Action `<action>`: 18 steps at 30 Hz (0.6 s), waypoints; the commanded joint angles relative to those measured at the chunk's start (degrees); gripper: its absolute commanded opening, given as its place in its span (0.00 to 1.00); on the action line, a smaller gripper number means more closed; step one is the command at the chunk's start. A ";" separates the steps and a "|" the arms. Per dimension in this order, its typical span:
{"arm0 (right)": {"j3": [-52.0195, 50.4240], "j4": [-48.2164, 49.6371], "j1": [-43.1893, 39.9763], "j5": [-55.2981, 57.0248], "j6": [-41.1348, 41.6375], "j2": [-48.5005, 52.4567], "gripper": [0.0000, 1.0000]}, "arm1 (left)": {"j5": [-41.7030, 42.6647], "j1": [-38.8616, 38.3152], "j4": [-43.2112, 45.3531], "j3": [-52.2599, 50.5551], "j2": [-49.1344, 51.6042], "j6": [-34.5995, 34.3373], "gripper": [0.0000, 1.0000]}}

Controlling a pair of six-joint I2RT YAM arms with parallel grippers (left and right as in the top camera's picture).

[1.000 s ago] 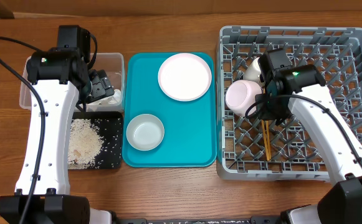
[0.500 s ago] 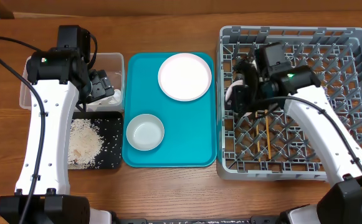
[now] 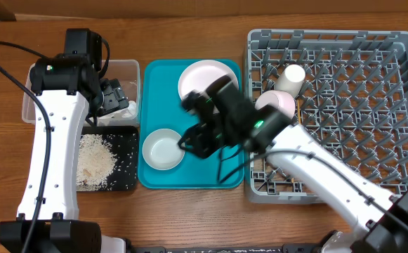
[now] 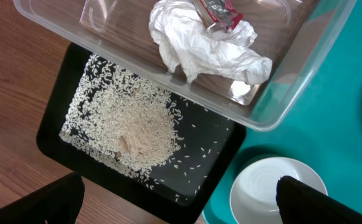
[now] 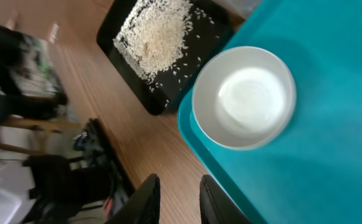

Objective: Sort waste into correct bins and load items into the dishwasher
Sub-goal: 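Move the right gripper back to the small white bowl on the tray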

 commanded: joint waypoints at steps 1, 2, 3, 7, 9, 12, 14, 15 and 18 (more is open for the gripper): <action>-0.26 2.91 7.02 14.78 4.52 1.05 0.24 | -0.76 0.11 0.07 0.59 -0.22 -0.20 1.00; -0.26 3.82 8.72 16.85 4.50 1.66 0.24 | -0.76 0.11 0.07 0.59 -0.22 -0.20 1.00; -0.26 4.90 10.58 19.19 4.50 2.56 0.25 | -0.76 0.11 0.07 0.59 -0.22 -0.20 1.00; -0.26 9.09 15.65 25.11 4.48 6.97 0.25 | -0.76 0.11 0.07 0.59 -0.22 -0.17 1.00; -0.26 10.75 17.11 27.32 4.48 9.42 0.25 | -0.76 0.11 0.07 0.59 -0.22 -0.17 1.00; -0.26 12.31 18.18 30.99 4.50 13.20 0.24 | -0.76 0.11 0.07 0.59 -0.22 -0.20 1.00; -0.26 12.37 18.16 33.33 4.55 15.08 0.17 | -0.76 0.11 0.07 0.59 -0.22 -0.20 1.00; -0.26 12.35 17.97 34.99 4.72 15.98 0.15 | -0.76 0.11 0.07 0.59 -0.22 -0.20 1.00; -0.26 12.31 17.00 39.45 7.61 17.57 0.11 | -0.76 0.11 0.07 0.59 -0.22 -0.20 1.00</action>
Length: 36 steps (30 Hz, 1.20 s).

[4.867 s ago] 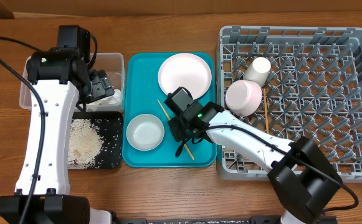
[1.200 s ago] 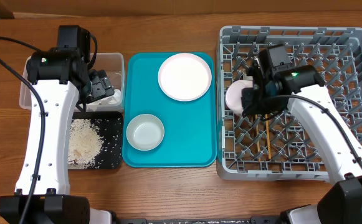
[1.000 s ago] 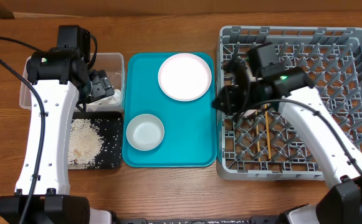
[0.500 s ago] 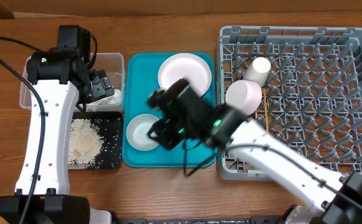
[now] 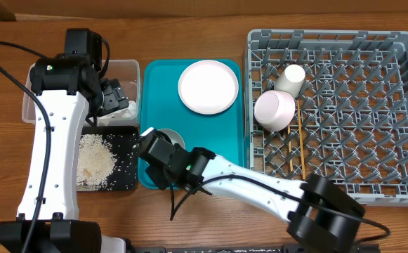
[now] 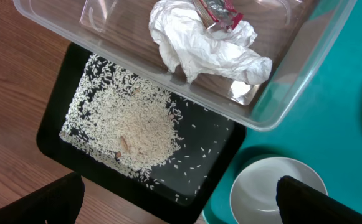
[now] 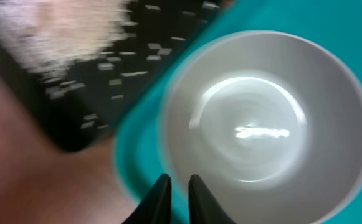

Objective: Sort waste into correct bins and load items into the dishwasher
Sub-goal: 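Move the right gripper back to the small white bowl on the tray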

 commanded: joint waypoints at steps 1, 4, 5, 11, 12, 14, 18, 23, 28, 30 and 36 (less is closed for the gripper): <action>-0.24 0.37 -1.57 7.98 3.32 1.11 0.11 | -0.76 0.11 0.07 0.59 -0.22 -0.22 1.00; -0.24 -0.57 -3.23 7.96 5.22 1.42 0.11 | -0.76 0.11 0.07 0.59 -0.22 -0.22 1.00; -0.24 -1.31 -3.98 7.91 5.86 1.42 0.11 | -0.76 0.11 0.07 0.59 -0.22 -0.22 1.00; -0.33 -5.29 -5.86 7.58 6.84 1.49 0.11 | -0.76 0.11 0.07 0.59 -0.22 -0.22 1.00; -0.35 -5.88 -6.03 7.58 6.84 1.49 0.11 | -0.76 0.11 0.07 0.59 -0.22 -0.22 1.00; -0.35 -7.13 -6.62 7.80 6.88 1.49 0.11 | -0.76 0.11 0.07 0.59 -0.22 -0.22 1.00; -0.35 -9.55 -8.04 10.23 9.20 1.49 0.09 | -0.76 0.11 0.07 0.59 -0.22 -0.22 1.00; -0.35 -13.33 -10.43 11.47 11.58 1.49 0.04 | -0.76 0.11 0.07 0.59 -0.22 -0.22 1.00; -0.35 -14.40 -12.83 6.40 17.07 1.46 0.04 | -0.76 0.11 0.07 0.59 -0.22 -0.22 1.00; -0.35 -11.39 -13.00 -1.95 16.63 1.46 0.04 | -0.76 0.11 0.07 0.59 -0.22 -0.22 1.00; -0.35 -0.66 -10.95 -15.69 16.65 1.46 0.04 | -0.76 0.11 0.07 0.59 -0.22 -0.20 1.00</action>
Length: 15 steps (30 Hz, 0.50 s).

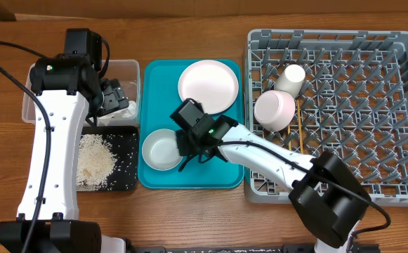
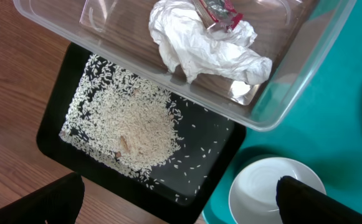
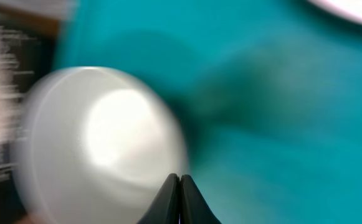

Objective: Sort waste into correct bins and load items into the dishwasher
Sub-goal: 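Move the right gripper back to the small white bowl on the tray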

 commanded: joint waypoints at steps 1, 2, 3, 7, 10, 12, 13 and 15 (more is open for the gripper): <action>-0.13 3.48 2.51 -7.87 0.87 0.22 0.04 | -0.79 0.11 0.07 0.59 -0.22 -0.22 1.00; -0.13 4.76 3.74 -4.55 0.90 0.28 0.04 | -0.76 0.11 0.07 0.59 -0.22 -0.22 1.00; -0.13 5.14 4.28 -2.73 0.87 0.28 0.04 | -0.76 0.11 0.07 0.59 -0.22 -0.22 1.00; -0.28 5.05 5.53 2.43 0.90 0.44 0.04 | -0.76 0.11 0.07 0.59 -0.22 -0.20 1.00; -0.92 4.98 5.68 4.17 0.90 0.90 0.04 | -0.76 0.11 0.07 0.59 -0.22 -0.22 1.00; -0.94 3.65 5.68 6.62 0.90 2.14 0.04 | -0.76 0.11 0.07 0.59 -0.22 -0.22 1.00; -0.94 2.93 5.68 7.72 0.90 2.60 0.04 | -0.76 0.11 0.07 0.59 -0.22 -0.20 1.00; -0.94 1.57 5.64 9.57 0.90 3.37 0.04 | -0.76 0.11 0.07 0.59 -0.22 -0.20 1.00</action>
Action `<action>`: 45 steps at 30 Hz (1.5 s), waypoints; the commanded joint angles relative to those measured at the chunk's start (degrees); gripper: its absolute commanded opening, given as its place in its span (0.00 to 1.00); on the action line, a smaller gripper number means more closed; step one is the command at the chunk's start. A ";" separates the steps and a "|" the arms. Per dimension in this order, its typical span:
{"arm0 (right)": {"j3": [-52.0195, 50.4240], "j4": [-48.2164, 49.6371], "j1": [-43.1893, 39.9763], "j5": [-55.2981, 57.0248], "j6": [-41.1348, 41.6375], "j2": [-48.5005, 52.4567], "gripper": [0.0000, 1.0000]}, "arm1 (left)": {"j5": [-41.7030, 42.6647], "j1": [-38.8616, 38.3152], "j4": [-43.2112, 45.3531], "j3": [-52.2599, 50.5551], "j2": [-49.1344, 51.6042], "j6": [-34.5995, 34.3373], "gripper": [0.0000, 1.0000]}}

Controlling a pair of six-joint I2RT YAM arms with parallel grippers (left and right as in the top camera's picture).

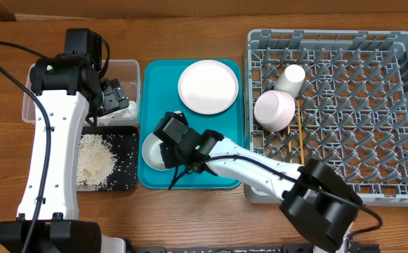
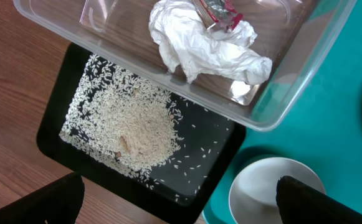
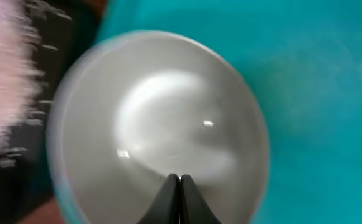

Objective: Sort waste into correct bins and load items into the dishwasher
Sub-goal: 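Move the right gripper back to the small white bowl on the tray, then lower the right gripper onto the small white bowl rim and grasp it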

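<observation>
A white bowl (image 1: 151, 152) sits at the front left of the teal tray (image 1: 225, 165), with a white plate (image 1: 208, 86) behind it. My right gripper (image 3: 179, 177) hangs just over the bowl's hollow (image 3: 162, 130), shut, with nothing between its fingers; the view is blurred. My left gripper (image 2: 177, 190) is wide open and empty, high above the black tray of rice (image 2: 131, 124) and the clear bin (image 2: 280, 106) holding crumpled tissue (image 2: 205, 50) and a wrapper (image 2: 218, 12). The bowl (image 2: 265, 190) shows at that view's lower right.
The grey dish rack (image 1: 393, 42) on the right holds a pink bowl (image 1: 274, 109), a white cup (image 1: 293, 76) and chopsticks (image 1: 300, 137). The black rice tray (image 1: 105, 161) and the clear bin (image 1: 35, 91) stand left of the teal tray.
My right gripper was shut beside the bowl's right edge; now it is to the left, over the bowl's middle, throwing a shadow into it. The bowl stays in place. The left arm is unchanged.
My right gripper was first above the bowl's right side with fingers slightly apart. Then it was at the bowl's front left, fingers nearly together. Then it was shut at the bowl's right, and now over its hollow. The left arm has stayed open over the bins.
</observation>
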 commanded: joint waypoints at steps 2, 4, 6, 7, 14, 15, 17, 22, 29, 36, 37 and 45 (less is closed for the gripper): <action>-0.76 -2.84 -0.31 7.28 0.26 2.67 0.04 | -0.76 0.11 0.07 0.59 -0.22 -0.20 1.00; -0.76 -4.55 -0.46 9.49 0.28 2.80 0.04 | -0.76 0.11 0.07 0.59 -0.22 -0.22 1.00; -0.74 -7.56 -0.61 14.64 0.57 2.75 0.04 | -0.76 0.11 0.07 0.59 -0.22 -0.20 1.00; -0.70 -9.18 -0.61 17.51 1.14 2.69 0.04 | -0.76 0.11 0.07 0.59 -0.22 -0.22 1.00; 0.76 -20.28 -0.94 30.97 8.83 0.04 0.04 | -0.76 0.11 0.07 0.59 -0.22 -0.22 1.00; 0.81 -20.09 -0.94 30.82 8.83 -0.26 0.04 | -0.76 0.11 0.07 0.59 -0.22 -0.22 1.00; 1.11 -19.56 -0.94 29.18 8.79 -0.48 0.06 | -0.76 0.11 0.07 0.59 -0.22 -0.22 1.00; 3.32 -19.45 -0.92 23.34 3.43 -1.25 0.05 | -0.76 0.11 0.07 0.59 -0.22 -0.22 1.00; 6.71 -20.52 -0.50 13.79 0.15 -7.26 0.25 | -0.76 0.11 0.07 0.59 -0.22 -0.22 1.00; 5.40 -21.70 -0.48 6.80 0.13 -7.61 0.49 | -0.76 0.11 0.07 0.59 -0.22 -0.22 1.00; 4.85 -21.18 -0.37 5.84 0.09 -7.52 0.47 | -0.79 0.11 0.09 0.59 -0.22 -0.20 1.00; 0.74 -18.47 0.70 3.82 -2.49 -6.10 0.38 | -0.76 0.11 0.07 0.59 -0.22 -0.22 1.00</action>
